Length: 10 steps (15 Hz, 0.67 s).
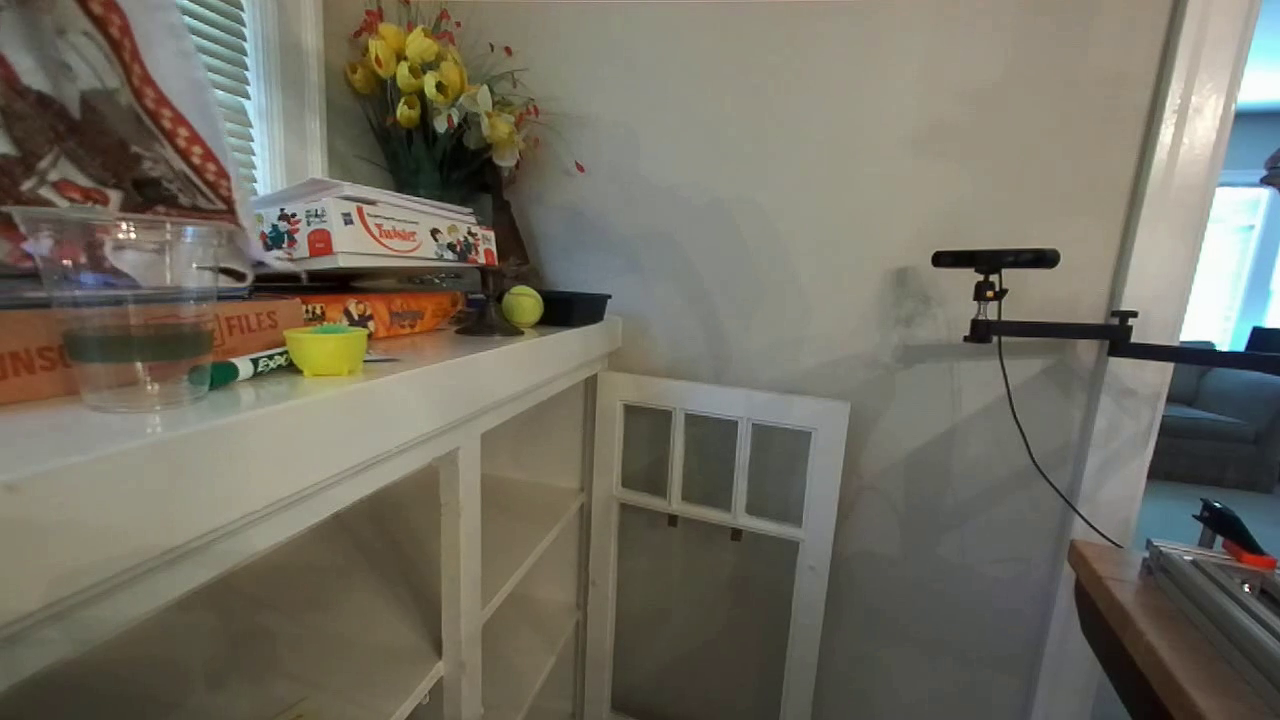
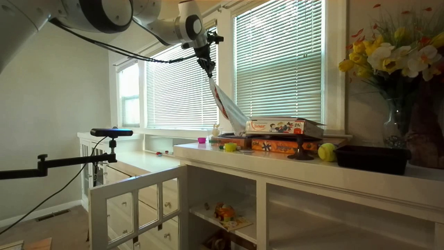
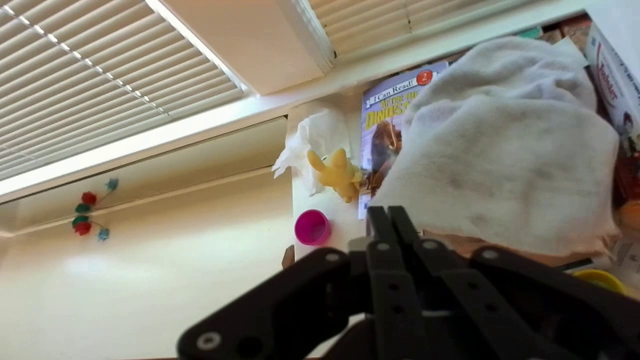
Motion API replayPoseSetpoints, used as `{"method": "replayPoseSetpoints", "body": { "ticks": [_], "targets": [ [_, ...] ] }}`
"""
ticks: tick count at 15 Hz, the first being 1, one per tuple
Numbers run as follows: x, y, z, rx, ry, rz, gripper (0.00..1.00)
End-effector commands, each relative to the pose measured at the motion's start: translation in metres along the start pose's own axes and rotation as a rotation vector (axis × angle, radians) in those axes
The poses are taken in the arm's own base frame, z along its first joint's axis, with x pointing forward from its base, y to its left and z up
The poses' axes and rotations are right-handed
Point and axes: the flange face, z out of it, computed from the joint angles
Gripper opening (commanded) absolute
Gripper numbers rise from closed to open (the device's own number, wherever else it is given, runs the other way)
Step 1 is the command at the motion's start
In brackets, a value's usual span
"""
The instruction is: Hang the towel on the cabinet's door
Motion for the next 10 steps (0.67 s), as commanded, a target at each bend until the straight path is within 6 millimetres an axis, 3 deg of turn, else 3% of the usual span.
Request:
{"method": "replayPoseSetpoints", "body": {
  "ticks": [1, 10],
  "targets": [
    [-0.0003, 0.0232, -0.0488, 0.022, -0.047, -0.039, 0.01],
    [-0.0057, 0.0219, -0.0480, -0.004, -0.055, -0.032, 0.04]
  ]
}}
